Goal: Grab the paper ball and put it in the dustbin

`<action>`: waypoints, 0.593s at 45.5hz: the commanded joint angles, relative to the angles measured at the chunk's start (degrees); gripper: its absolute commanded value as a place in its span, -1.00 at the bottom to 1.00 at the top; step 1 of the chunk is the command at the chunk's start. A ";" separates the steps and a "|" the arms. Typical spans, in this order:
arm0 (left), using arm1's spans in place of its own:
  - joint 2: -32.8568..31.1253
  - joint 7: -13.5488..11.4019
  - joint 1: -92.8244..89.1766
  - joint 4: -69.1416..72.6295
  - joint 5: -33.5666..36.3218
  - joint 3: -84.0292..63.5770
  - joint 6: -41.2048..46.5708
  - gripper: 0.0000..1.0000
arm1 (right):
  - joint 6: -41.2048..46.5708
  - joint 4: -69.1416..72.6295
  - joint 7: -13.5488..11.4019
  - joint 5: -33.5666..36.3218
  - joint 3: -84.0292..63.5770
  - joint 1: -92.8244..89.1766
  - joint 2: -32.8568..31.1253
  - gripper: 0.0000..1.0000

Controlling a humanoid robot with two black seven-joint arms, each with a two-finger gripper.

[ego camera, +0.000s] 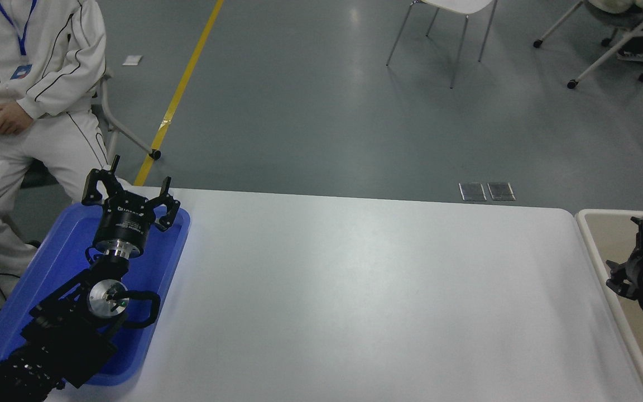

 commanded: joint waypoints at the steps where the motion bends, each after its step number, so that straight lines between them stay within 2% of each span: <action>1: -0.05 -0.04 -0.02 -0.01 0.00 -0.04 -0.05 1.00 | 6.76 3.43 12.66 0.07 6.10 -2.78 6.03 1.00; 5: 0.04 -0.04 -0.02 -0.01 0.00 -0.04 -0.05 1.00 | 7.12 6.59 17.32 0.07 6.01 -3.57 7.87 1.00; 8: -0.05 0.05 0.06 -0.01 0.00 -0.04 0.04 1.00 | 6.77 9.23 19.52 -0.02 5.84 -4.10 9.46 1.00; 15: -0.05 -0.04 0.06 -0.01 0.00 -0.04 0.04 1.00 | 4.40 10.64 19.97 -1.07 5.75 -4.27 12.45 1.00; 19: -0.05 0.05 0.06 -0.01 0.00 0.04 0.04 1.00 | 2.20 12.04 20.49 -4.05 5.57 -4.27 13.33 1.00; 24: 0.04 -0.04 -0.02 -0.01 0.00 0.04 -0.05 1.00 | 1.32 13.01 23.13 -6.87 5.22 -4.71 14.21 1.00; 27: -0.05 0.05 -0.02 0.07 0.00 -0.04 -0.05 1.00 | 1.14 13.01 23.40 -6.87 5.22 -5.15 15.00 1.00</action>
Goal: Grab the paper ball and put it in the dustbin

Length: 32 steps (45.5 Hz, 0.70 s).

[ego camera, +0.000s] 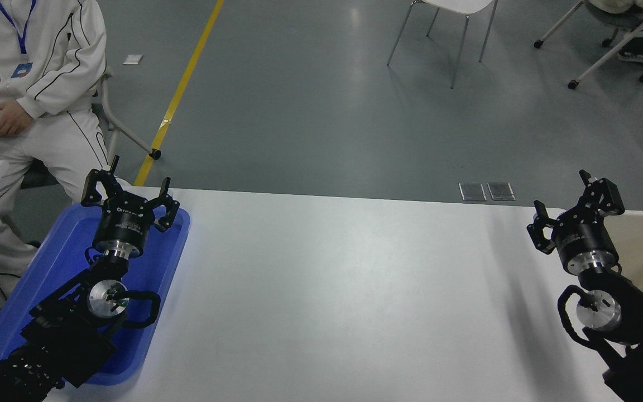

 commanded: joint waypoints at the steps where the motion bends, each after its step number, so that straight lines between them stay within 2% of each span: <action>1: -0.01 0.01 -0.04 -0.01 0.00 0.04 0.04 1.00 | -1.81 2.32 3.82 -3.33 -0.04 -1.14 3.29 1.00; 32: -0.01 0.01 -0.04 -0.01 0.00 0.04 0.04 1.00 | -1.19 1.71 3.73 -2.45 -2.51 -2.37 3.55 1.00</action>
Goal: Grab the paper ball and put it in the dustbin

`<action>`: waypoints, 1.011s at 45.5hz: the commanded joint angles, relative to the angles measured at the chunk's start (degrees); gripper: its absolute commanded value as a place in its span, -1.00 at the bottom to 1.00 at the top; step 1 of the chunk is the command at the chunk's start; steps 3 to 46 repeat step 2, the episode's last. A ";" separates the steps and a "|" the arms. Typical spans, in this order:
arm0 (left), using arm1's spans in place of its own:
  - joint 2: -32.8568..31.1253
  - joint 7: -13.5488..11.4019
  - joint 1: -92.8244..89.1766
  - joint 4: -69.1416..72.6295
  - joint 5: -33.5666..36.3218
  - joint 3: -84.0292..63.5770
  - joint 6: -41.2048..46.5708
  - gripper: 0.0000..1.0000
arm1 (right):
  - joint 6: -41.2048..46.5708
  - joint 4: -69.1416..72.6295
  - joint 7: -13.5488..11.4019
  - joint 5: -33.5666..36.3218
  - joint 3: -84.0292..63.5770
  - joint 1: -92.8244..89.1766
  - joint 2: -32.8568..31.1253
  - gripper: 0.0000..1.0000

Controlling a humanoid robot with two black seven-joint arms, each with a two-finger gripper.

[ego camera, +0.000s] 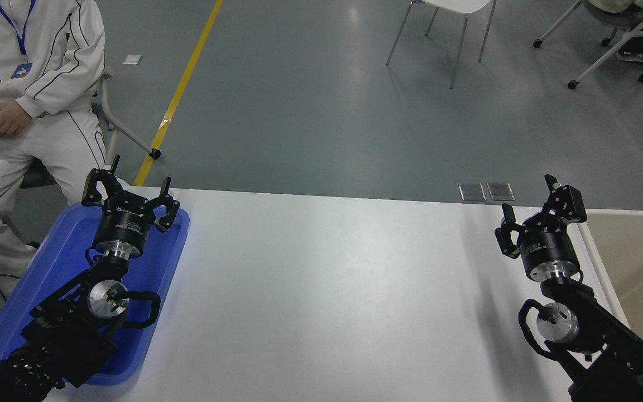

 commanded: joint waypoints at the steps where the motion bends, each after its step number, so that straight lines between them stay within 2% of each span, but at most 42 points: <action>1: -0.02 0.01 0.05 -0.01 0.00 -0.06 0.04 1.00 | 0.15 0.14 0.13 0.19 -0.37 -0.42 0.13 1.00; 46: 0.07 0.01 0.05 -0.01 0.00 -0.06 0.04 1.00 | -0.11 0.14 0.13 0.19 -0.28 -0.42 0.13 1.00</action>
